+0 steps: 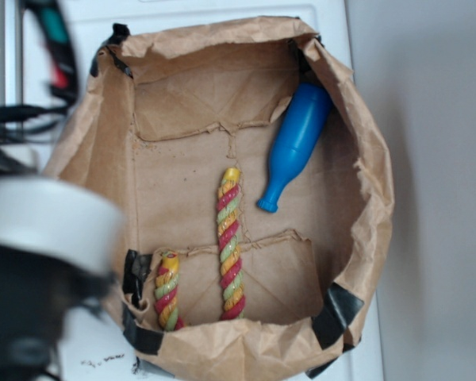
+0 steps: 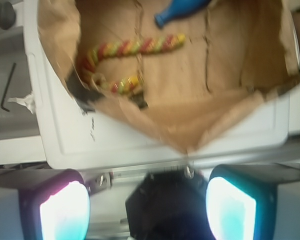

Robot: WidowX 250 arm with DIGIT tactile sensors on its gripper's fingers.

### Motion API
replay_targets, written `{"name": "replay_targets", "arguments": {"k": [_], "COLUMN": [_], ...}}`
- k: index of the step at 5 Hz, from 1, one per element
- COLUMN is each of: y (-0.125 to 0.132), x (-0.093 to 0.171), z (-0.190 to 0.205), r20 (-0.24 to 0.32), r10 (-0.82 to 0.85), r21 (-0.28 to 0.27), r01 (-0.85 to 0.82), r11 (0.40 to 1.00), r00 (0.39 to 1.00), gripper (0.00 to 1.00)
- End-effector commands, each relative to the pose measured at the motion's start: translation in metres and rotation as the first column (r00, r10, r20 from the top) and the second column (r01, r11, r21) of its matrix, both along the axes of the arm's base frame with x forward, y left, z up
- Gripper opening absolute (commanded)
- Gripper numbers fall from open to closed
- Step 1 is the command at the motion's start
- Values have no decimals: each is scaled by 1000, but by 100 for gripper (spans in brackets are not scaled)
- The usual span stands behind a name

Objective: Grab the multicolored rope.

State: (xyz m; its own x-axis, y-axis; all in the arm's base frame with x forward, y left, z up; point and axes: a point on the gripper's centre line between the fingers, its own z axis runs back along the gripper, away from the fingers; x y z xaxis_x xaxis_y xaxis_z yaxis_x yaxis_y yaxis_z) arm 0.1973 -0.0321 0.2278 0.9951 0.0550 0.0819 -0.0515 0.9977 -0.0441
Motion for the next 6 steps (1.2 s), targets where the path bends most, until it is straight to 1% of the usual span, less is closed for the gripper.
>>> {"name": "replay_targets", "arguments": {"k": [1, 2, 5, 6], "y": [19, 29, 29, 24], "x": [56, 72, 72, 73], "z": [-30, -41, -41, -48], "r20": [45, 74, 74, 151], "r10": [-388, -519, -519, -685], "r21": [21, 150, 150, 61], "r01": [388, 505, 505, 685], "r11": [922, 850, 850, 726], "r00": [921, 852, 852, 712], "gripper": [100, 100, 100, 100]}}
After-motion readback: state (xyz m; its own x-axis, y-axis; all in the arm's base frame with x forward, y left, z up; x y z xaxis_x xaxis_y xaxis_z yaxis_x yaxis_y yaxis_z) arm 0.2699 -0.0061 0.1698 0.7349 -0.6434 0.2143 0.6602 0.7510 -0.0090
